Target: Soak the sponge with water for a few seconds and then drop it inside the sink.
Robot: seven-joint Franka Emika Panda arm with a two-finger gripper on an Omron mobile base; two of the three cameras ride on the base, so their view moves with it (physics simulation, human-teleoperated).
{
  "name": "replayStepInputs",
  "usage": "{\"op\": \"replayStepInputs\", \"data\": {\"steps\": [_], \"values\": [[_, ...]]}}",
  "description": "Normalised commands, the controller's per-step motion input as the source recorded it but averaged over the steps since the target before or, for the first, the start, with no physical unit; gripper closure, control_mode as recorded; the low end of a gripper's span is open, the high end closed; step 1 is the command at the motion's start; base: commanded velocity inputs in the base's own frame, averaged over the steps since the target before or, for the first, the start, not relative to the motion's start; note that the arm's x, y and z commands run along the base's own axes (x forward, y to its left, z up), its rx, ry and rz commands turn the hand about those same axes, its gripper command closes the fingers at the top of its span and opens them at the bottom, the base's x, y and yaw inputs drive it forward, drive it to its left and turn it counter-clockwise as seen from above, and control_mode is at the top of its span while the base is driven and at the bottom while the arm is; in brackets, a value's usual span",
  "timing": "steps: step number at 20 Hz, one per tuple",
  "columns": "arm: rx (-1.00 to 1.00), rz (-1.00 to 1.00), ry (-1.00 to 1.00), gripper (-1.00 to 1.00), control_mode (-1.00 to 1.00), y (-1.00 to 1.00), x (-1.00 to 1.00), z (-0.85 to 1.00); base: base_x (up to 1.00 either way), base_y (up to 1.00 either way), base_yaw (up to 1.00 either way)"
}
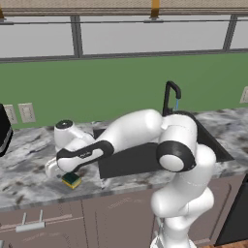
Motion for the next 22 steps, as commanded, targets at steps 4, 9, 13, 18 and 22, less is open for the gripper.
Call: {"op": "replayStepInputs", "data": {"steps": [4,9,13,18,22], "values": [[0.0,0.0,0.0,-1.0,-1.0,-0.02,0.0,-0.37,0.0,0.0,0.0],[0.0,0.0,0.0,-1.0,-1.0,0.0,0.0,-0.22,0.0,0.0,0.0],[0.0,0.0,0.0,-1.0,-1.0,0.0,0.0,-0.15,0.0,0.0,0.0],[0.0,0.0,0.0,-1.0,-1.0,-0.01,0.02,-0.13,0.0,0.0,0.0],[0.0,0.0,0.0,-1.0,-1.0,-0.09,0.12,0.0,0.0,0.0,0.0]]}}
